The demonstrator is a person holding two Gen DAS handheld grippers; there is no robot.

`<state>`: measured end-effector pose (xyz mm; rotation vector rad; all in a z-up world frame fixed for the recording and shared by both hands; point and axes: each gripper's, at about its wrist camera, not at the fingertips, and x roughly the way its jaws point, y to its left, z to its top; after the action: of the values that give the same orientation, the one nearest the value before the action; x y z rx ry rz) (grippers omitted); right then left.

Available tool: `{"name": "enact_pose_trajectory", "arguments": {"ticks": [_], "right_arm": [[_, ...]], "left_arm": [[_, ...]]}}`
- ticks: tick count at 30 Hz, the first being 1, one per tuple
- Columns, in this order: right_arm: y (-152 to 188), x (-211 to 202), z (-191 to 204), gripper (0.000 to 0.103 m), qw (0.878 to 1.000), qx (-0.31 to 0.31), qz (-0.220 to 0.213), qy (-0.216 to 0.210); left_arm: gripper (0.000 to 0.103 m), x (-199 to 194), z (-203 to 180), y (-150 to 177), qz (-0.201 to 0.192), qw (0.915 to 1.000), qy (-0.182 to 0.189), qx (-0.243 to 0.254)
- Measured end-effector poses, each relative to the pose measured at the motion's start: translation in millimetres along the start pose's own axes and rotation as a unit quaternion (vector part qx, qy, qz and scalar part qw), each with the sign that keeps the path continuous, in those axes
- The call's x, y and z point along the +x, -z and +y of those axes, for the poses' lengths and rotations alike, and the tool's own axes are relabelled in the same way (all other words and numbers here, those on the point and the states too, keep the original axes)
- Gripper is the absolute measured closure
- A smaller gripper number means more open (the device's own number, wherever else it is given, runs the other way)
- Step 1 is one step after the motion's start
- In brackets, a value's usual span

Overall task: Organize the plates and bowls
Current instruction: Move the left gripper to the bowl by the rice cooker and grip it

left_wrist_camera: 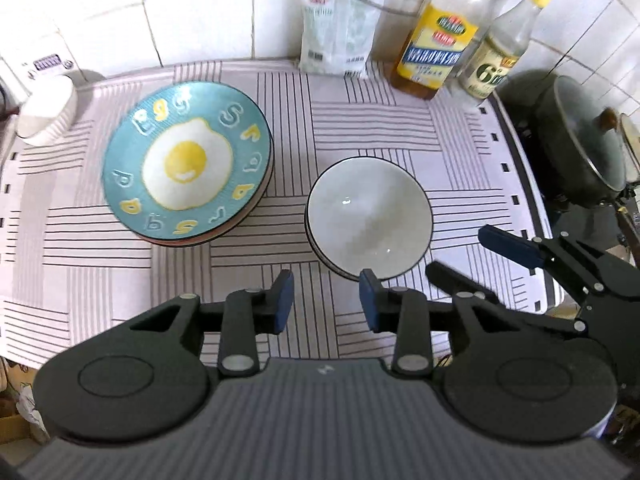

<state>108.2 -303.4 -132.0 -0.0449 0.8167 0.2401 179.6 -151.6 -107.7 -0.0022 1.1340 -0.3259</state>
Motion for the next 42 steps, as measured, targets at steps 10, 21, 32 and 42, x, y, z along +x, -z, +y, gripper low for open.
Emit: {"name": "enact_pose_trajectory", "arguments": {"ticks": [10,21,32,42], "right_arm": [[-1.5,-47.6,28.9,0.008,0.999,-0.03,-0.02,-0.016],[-7.4,-71.4,76.1,0.005,0.998,-0.053,-0.029,-0.013],[-39.0,-44.2,154.7,0.004,0.995,-0.067,-0.061,-0.048],[-81.1,29.8,233.4,0.005,0.984,-0.102,-0.115,-0.089]], "left_arm": [[0.051,-64.1,14.9,35.6,-0.043,0.999,-0.007,0.008],[0.027,-93.1,72.9,65.9,-0.061,0.9981,-0.01,0.003],[0.011,-115.9,157.5,59.0,-0.106,0.9937,-0.038,0.006],[0.011,-111.6,278.8,18.7,-0.137,0.9893,-0.035,-0.037]]}}
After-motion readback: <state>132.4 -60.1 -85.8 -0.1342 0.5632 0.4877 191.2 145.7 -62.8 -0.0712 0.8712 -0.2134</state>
